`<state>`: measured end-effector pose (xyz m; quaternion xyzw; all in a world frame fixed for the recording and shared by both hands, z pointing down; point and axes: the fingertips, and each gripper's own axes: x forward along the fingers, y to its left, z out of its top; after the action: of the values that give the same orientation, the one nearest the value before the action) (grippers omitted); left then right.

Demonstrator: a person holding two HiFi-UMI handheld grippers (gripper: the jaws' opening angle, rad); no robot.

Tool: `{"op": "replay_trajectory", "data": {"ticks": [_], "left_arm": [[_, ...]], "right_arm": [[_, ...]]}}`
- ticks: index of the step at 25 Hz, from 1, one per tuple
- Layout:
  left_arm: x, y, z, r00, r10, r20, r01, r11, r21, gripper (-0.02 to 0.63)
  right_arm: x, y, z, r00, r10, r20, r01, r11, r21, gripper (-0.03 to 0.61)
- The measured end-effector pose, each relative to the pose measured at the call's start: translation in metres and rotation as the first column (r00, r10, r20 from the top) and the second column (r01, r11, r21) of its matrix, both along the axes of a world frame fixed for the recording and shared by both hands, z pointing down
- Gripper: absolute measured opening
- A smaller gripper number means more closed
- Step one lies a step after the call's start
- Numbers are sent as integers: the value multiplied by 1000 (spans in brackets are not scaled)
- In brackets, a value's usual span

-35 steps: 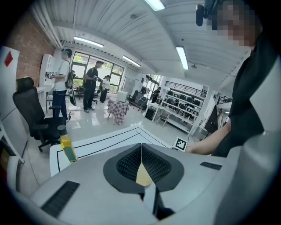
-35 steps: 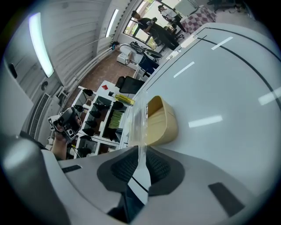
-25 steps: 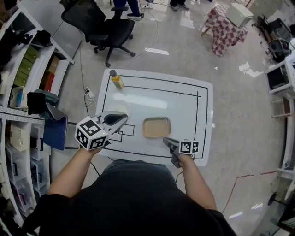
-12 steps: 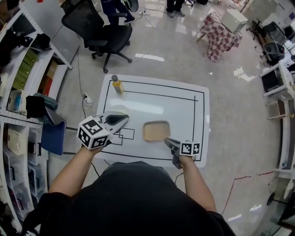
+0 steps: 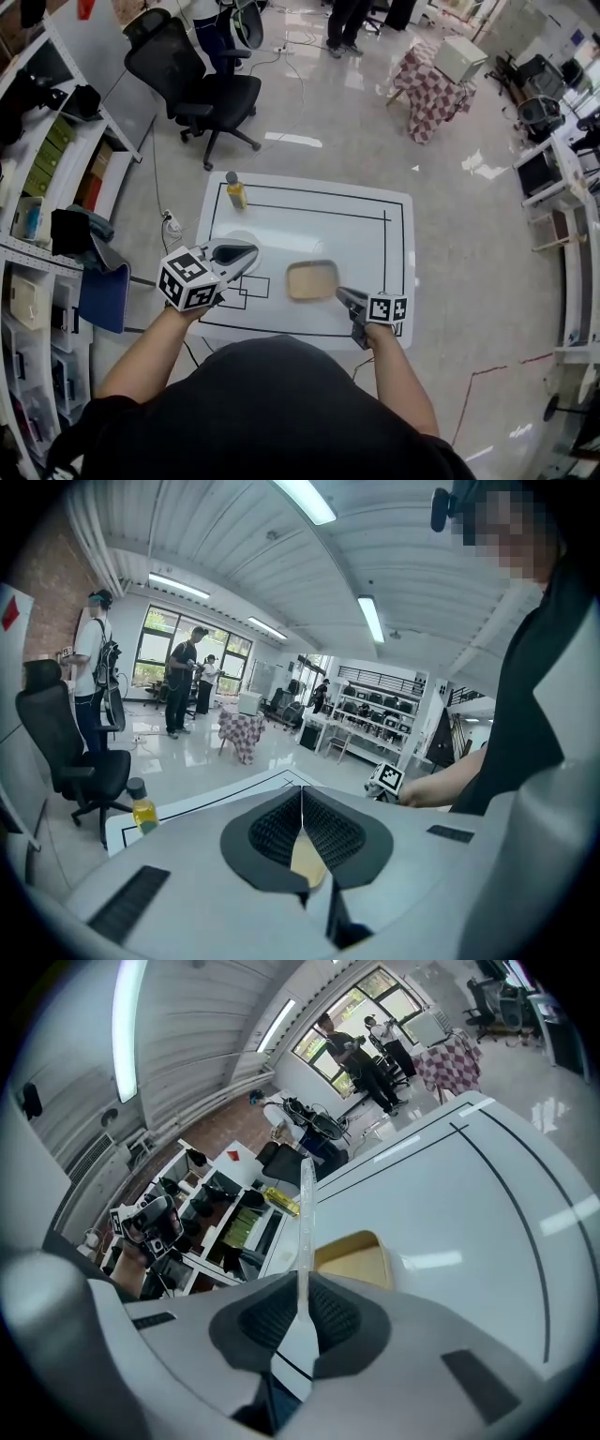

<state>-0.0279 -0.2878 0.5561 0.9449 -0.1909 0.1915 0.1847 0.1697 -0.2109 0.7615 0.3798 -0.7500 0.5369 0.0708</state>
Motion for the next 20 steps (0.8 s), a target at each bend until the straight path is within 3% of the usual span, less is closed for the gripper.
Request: {"op": "replay_trajectory", "data": {"ticks": [14,20], "left_arm": [[-19,17,-26,999,-8,-36,9,1000,16,23],[-31,26,-34,998,-24,-62,24,1000,-2,23]], "right_arm": [[7,-9,-69,998,49,-45,-43,991,130,51],[3,-1,-90,993,24,-117,-3,984,179,51]]}}
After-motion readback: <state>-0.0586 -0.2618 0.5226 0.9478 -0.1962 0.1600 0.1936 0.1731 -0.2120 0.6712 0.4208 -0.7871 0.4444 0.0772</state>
